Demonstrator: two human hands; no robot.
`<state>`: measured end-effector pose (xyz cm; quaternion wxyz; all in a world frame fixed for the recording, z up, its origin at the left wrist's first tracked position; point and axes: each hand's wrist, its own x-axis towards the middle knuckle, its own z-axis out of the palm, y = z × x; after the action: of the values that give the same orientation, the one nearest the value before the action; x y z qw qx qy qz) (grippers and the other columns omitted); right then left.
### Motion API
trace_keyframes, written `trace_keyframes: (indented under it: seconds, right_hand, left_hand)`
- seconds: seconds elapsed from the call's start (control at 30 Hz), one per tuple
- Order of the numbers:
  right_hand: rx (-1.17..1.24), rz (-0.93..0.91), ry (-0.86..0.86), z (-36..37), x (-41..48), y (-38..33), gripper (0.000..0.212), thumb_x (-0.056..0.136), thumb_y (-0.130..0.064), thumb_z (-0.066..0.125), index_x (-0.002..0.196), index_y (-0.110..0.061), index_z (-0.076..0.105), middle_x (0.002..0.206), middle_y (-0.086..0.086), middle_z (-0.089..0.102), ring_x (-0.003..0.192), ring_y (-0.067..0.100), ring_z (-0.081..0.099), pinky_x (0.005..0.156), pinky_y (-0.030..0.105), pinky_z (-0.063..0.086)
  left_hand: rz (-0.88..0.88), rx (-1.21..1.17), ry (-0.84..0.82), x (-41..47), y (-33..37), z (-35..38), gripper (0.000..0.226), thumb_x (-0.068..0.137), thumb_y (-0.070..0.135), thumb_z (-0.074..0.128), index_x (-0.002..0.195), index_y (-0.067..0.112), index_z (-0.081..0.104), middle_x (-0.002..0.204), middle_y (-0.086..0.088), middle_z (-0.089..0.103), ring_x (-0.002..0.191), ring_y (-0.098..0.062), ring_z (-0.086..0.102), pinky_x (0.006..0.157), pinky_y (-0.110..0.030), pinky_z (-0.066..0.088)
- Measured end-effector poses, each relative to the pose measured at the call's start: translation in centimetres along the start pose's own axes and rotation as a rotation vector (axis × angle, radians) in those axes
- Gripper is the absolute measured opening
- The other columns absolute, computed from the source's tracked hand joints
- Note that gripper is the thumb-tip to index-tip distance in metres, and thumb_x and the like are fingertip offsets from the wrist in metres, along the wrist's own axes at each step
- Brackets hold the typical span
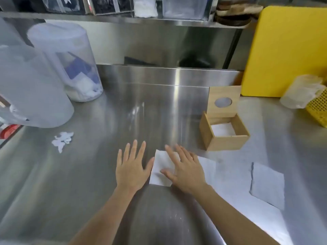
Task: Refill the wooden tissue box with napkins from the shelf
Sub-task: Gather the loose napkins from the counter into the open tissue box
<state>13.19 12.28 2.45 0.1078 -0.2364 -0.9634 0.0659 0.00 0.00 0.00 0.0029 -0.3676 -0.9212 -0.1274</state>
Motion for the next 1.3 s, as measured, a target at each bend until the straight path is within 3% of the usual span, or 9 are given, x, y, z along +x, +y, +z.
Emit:
trace_keyframes:
  seconds: [0.2,0.4,0.47,0.6,0.7,0.87,0.97,1.1,1.3]
  right_hand:
    - [0.064,-0.096,-0.218,3.0,-0.8,-1.7,0.07,0.086,-0.06,0.038,0.143,-0.025,0.021,0.15,0.009,0.033,0.137,0.026,0.031,0.111,0.042,0.026]
    - [0.193,-0.288,-0.281,2.0,-0.4,-0.3,0.048,0.082,-0.024,0.047,0.13,-0.026,0.046,0.148,0.002,0.036,0.142,0.021,0.019,0.112,0.041,0.011]
    - [0.203,-0.291,-0.264,1.4,-0.1,0.2,0.047,0.076,-0.018,0.047,0.121,-0.024,0.057,0.144,0.001,0.043,0.139,0.021,0.025,0.108,0.039,0.015]
    - [0.062,-0.216,-0.058,0.9,0.1,-0.7,0.032,0.072,-0.041,0.065,0.088,-0.013,0.067,0.1,0.004,0.068,0.095,0.026,0.062,0.084,0.034,0.038]
    - [-0.093,-0.171,-0.032,1.4,0.3,-2.0,0.043,0.061,-0.055,0.073,0.067,-0.013,0.062,0.07,0.0,0.065,0.067,0.021,0.06,0.072,0.031,0.037]
    - [-0.172,-0.109,-0.053,1.1,0.3,-2.8,0.023,0.051,-0.022,0.078,0.053,-0.016,0.057,0.052,-0.002,0.059,0.048,0.019,0.055,0.052,0.023,0.045]
    - [-0.052,-0.018,-0.101,0.2,0.6,-2.3,0.017,0.054,-0.011,0.073,0.06,-0.009,0.056,0.054,0.005,0.063,0.048,0.026,0.058,0.051,0.026,0.044]
    - [0.146,0.089,-0.099,-1.2,1.3,-0.3,0.024,0.078,-0.006,0.048,0.102,-0.007,0.05,0.091,0.014,0.069,0.078,0.039,0.06,0.065,0.032,0.031]
    - [0.407,0.213,-0.082,-6.0,1.9,4.1,0.022,0.08,-0.006,0.051,0.101,-0.012,0.045,0.083,0.007,0.059,0.069,0.024,0.053,0.058,0.032,0.041]
  left_hand:
    - [-0.037,0.025,-0.035,-1.3,-1.6,1.6,0.065,0.089,0.06,0.027,0.145,0.029,0.016,0.156,-0.002,0.02,0.143,-0.022,0.013,0.117,-0.042,0.006]
    - [-0.018,0.051,-0.064,-1.0,-1.9,2.0,0.066,0.089,0.062,0.02,0.145,0.03,0.012,0.157,-0.001,0.014,0.144,-0.022,0.007,0.117,-0.042,0.003]
    - [-0.021,0.054,-0.061,-1.0,-1.9,2.1,0.066,0.088,0.062,0.019,0.145,0.03,0.013,0.157,-0.001,0.015,0.144,-0.022,0.008,0.117,-0.042,0.003]
    - [-0.022,0.054,-0.066,-0.9,-1.9,2.2,0.066,0.088,0.062,0.019,0.145,0.03,0.013,0.157,-0.002,0.016,0.144,-0.023,0.008,0.116,-0.043,0.003]
    - [-0.018,0.052,-0.065,-0.8,-1.9,2.2,0.066,0.088,0.062,0.019,0.145,0.03,0.014,0.157,-0.002,0.016,0.144,-0.023,0.008,0.117,-0.043,0.004]
    - [-0.013,0.055,-0.06,-0.8,-1.8,1.9,0.065,0.089,0.06,0.022,0.145,0.029,0.015,0.156,-0.003,0.018,0.144,-0.024,0.01,0.116,-0.043,0.005]
    - [-0.006,0.028,-0.056,-0.7,-1.5,1.7,0.064,0.09,0.056,0.03,0.145,0.025,0.019,0.156,-0.005,0.02,0.143,-0.024,0.012,0.116,-0.043,0.007]
    - [0.042,-0.005,-0.064,0.2,-0.1,1.5,0.064,0.091,0.052,0.034,0.145,0.022,0.019,0.156,-0.003,0.017,0.144,-0.02,0.009,0.117,-0.037,0.006]
    - [0.126,-0.048,-0.068,2.2,3.6,1.8,0.063,0.091,0.049,0.035,0.145,0.021,0.018,0.156,-0.002,0.017,0.144,-0.017,0.01,0.117,-0.034,0.006]
